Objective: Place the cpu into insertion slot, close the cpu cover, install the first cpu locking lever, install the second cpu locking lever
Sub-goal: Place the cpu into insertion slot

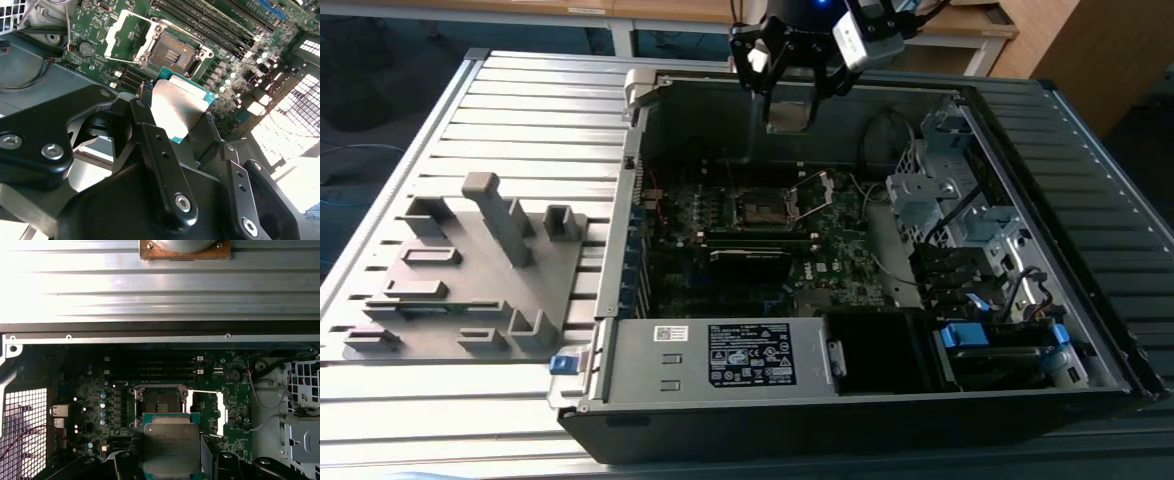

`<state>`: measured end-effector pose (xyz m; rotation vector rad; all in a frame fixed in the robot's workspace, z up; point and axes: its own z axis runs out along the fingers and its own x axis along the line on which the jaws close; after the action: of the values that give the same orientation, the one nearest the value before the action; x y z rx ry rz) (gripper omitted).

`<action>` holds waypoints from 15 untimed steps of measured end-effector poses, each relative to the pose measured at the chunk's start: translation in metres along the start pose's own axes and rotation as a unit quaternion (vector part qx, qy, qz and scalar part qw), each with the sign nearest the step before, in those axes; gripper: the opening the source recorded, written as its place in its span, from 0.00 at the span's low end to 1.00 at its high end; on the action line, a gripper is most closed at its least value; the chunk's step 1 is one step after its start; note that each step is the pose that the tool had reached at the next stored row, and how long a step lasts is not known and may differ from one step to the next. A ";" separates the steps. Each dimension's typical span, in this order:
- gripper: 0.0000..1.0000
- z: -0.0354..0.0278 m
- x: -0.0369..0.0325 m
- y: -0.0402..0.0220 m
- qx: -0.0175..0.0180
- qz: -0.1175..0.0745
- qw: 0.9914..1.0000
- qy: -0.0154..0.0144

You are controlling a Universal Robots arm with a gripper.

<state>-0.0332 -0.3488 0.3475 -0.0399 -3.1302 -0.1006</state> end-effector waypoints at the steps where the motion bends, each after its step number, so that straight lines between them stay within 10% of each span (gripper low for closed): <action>1: 0.54 0.0002 0.0000 0.0000 0.000 0.000 1.000 0.000; 15: 0.54 0.0036 -0.0001 -0.0002 0.000 0.000 1.000 0.000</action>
<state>-0.0332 -0.3488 0.3439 -0.0399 -3.1303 -0.1019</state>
